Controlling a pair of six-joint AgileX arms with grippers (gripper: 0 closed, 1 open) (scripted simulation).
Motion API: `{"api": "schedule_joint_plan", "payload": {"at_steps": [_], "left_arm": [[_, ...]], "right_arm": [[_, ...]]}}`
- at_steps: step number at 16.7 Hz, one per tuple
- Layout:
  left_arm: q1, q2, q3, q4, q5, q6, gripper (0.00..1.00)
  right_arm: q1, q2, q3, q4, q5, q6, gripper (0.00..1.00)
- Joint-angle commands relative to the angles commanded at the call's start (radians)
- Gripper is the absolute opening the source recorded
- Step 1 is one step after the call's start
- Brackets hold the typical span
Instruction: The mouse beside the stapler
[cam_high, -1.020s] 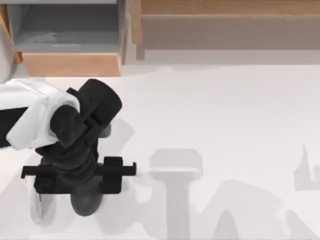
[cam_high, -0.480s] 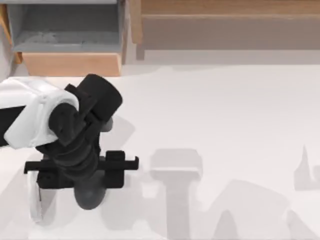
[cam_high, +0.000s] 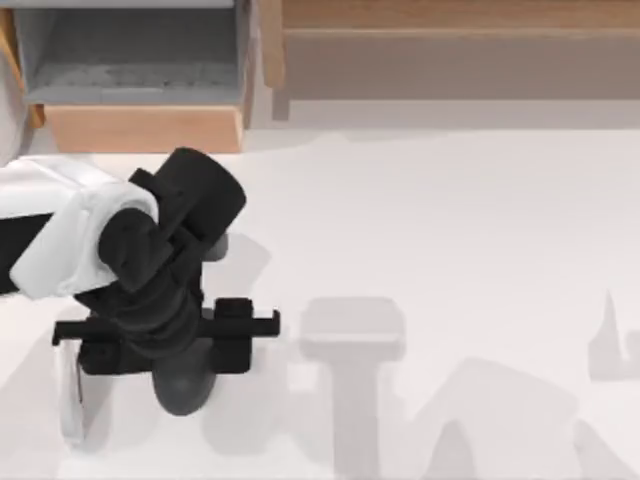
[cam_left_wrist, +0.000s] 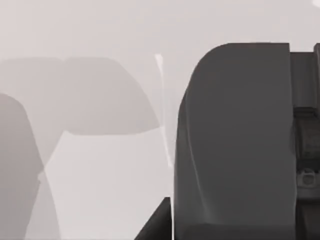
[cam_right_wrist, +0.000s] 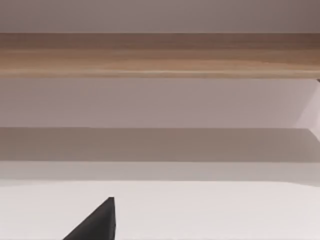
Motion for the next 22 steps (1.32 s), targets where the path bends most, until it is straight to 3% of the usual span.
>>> {"api": "schedule_joint_plan", "payload": {"at_steps": [9, 22], "left_arm": [[-0.001, 0.035, -0.033, 0.004, 0.002, 0.000, 0.00], [-0.001, 0.035, -0.033, 0.004, 0.002, 0.000, 0.98]], "right_arm": [[0.000, 0.000, 0.000, 0.000, 0.000, 0.000, 1.00], [0.000, 0.000, 0.000, 0.000, 0.000, 0.000, 1.00]]}}
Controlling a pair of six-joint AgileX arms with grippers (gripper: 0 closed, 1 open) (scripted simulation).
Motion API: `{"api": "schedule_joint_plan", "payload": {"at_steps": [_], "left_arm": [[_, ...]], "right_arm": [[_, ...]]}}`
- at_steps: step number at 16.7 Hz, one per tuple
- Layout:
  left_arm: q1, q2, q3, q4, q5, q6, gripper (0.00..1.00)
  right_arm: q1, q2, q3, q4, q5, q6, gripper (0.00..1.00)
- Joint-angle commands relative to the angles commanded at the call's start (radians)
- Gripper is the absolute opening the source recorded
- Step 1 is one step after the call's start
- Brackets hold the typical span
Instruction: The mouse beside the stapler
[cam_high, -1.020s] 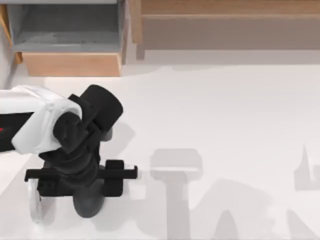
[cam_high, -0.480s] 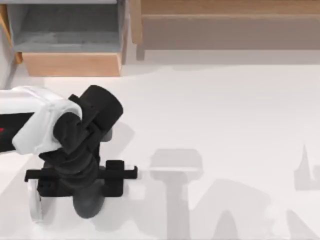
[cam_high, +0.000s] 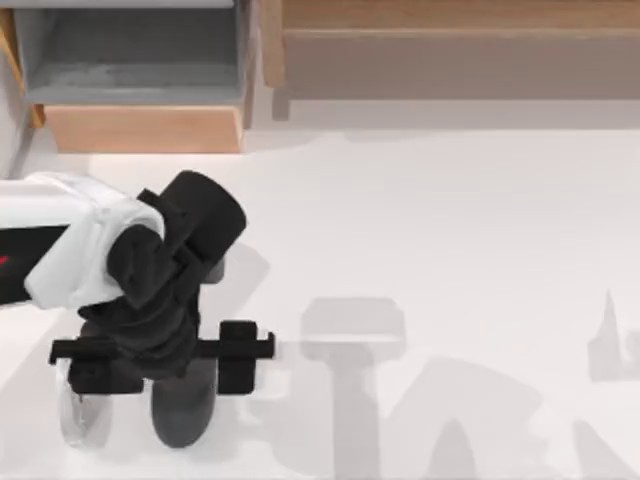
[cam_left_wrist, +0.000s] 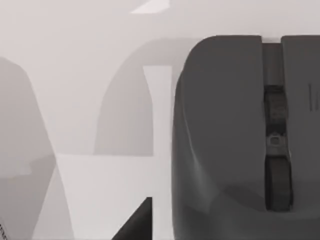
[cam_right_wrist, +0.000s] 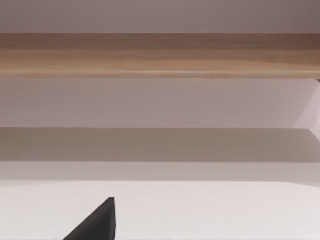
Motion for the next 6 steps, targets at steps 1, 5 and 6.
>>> {"api": "schedule_joint_plan", "payload": {"at_steps": [1, 5, 6], "left_arm": [[0.000, 0.000, 0.000, 0.000, 0.000, 0.000, 1.00], [0.000, 0.000, 0.000, 0.000, 0.000, 0.000, 1.00], [0.000, 0.000, 0.000, 0.000, 0.000, 0.000, 1.00]], "right_arm": [[0.000, 0.000, 0.000, 0.000, 0.000, 0.000, 1.00], [0.000, 0.000, 0.000, 0.000, 0.000, 0.000, 1.00], [0.000, 0.000, 0.000, 0.000, 0.000, 0.000, 1.00]]}}
